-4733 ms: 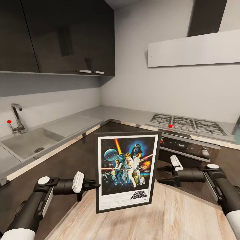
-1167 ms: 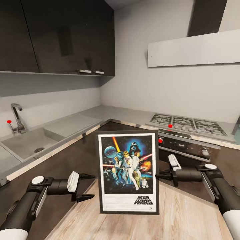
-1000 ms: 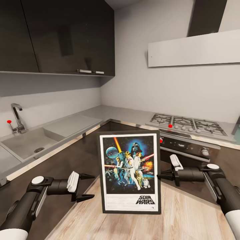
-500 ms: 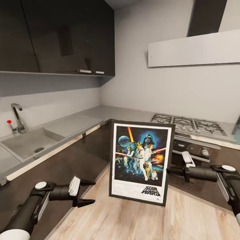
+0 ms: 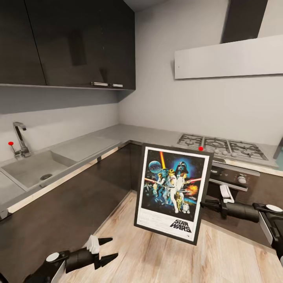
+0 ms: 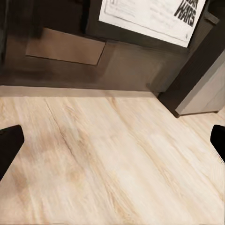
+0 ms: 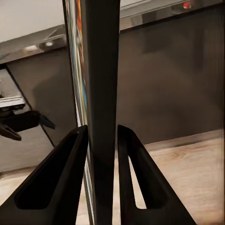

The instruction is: Pick up the poster from the kitchen countertop and hang it on one of the wall nails in the kitchen.

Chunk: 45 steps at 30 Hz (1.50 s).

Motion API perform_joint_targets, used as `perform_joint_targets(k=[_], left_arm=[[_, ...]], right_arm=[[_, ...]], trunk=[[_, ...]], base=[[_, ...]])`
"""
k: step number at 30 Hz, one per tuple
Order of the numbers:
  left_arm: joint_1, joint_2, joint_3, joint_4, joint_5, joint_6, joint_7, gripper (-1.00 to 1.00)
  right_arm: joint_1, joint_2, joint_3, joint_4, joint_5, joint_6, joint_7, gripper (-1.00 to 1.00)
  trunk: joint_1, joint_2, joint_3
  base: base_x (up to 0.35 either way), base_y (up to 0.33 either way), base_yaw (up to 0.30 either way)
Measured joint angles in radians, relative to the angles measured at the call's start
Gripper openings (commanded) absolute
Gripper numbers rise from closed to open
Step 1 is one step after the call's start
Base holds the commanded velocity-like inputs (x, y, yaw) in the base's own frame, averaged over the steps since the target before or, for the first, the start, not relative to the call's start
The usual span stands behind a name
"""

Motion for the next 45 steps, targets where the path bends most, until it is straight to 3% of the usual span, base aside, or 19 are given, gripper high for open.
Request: perform_joint_targets(k=[4, 5, 7, 8, 11, 15, 19, 24, 27, 29, 32, 40, 45], left_arm=[[0.0, 0.027, 0.029, 0.165, 0.04, -0.088, 0.014, 1.0], [0.0, 0.035, 0.034, 0.24, 0.058, -0.13, 0.032, 1.0], [0.0, 0.039, 0.037, 0.291, 0.081, -0.158, 0.058, 1.0], [0.0, 0.042, 0.038, 0.33, 0.11, -0.184, 0.082, 1.0], [0.0, 0.045, 0.042, 0.375, 0.156, -0.222, 0.106, 1.0], [0.028, 0.085, 0.032, 0.425, 0.226, -0.263, 0.131, 1.0], [0.091, 0.105, 0.035, 0.431, 0.235, -0.267, 0.137, 1.0], [0.11, 0.11, 0.04, 0.432, 0.239, -0.265, 0.139, 1.0], [0.112, 0.112, 0.039, 0.432, 0.268, -0.265, 0.139, 1.0], [0.112, 0.113, 0.037, 0.432, 0.31, -0.264, 0.138, 1.0], [0.113, 0.114, 0.037, 0.432, 0.332, -0.263, 0.138, 1.0], [0.115, 0.115, 0.037, 0.433, 0.347, -0.262, 0.139, 1.0], [0.153, 0.115, 0.036, 0.432, 0.349, -0.262, 0.139, 1.0]], right_arm=[[0.0, 0.0, 0.0, 0.033, 0.0, -0.018, -0.027, -1.0], [0.0, 0.0, 0.0, 0.038, 0.001, -0.021, -0.031, -1.0], [0.0, 0.0, 0.0, 0.04, 0.001, -0.022, -0.033, -1.0], [0.0, 0.0, 0.0, 0.041, 0.002, -0.023, -0.035, -1.0], [0.001, 0.0, -0.001, 0.042, 0.003, -0.023, -0.038, -1.0], [0.001, -0.001, -0.002, 0.042, 0.003, -0.02, -0.044, -1.0], [0.002, 0.0, -0.002, 0.042, 0.004, -0.021, -0.049, -1.0], [0.002, 0.002, -0.001, 0.042, 0.004, -0.021, -0.052, -1.0], [0.002, 0.002, 0.0, 0.042, 0.004, -0.021, -0.052, -1.0], [0.002, 0.003, 0.0, 0.042, 0.004, -0.021, -0.052, -1.0], [0.002, 0.003, 0.0, 0.042, 0.004, -0.021, -0.052, -1.0], [0.002, 0.003, -0.001, 0.042, 0.004, -0.021, -0.054, -1.0], [0.002, 0.003, 0.0, 0.043, 0.004, -0.019, -0.108, -1.0]], trunk=[[0.0, 0.0, 0.0], [0.0, 0.0, 0.0], [0.0, 0.0, 0.0], [0.0, 0.0, 0.0], [0.0, 0.0, 0.0], [0.0, 0.0, 0.0], [0.0, 0.0, 0.0], [0.0, 0.0, 0.0], [0.0, 0.0, -0.001], [0.0, 0.0, -0.004], [0.0, 0.0, -0.008], [0.0, 0.0, -0.02], [0.0, 0.0, -0.028]], base=[[0.0, 0.0, 0.0], [0.0, 0.0, 0.0], [0.0, 0.0, 0.0], [0.0, 0.0, 0.0], [0.0, 0.0, 0.0], [0.0, 0.0, 0.0], [0.0, 0.0, 0.0], [0.0, 0.0, 0.0], [0.0, 0.0, 0.0], [0.0, 0.0, 0.0], [0.0, 0.0, 0.0], [0.0, 0.0, 0.0], [0.0, 0.0, 0.0]])
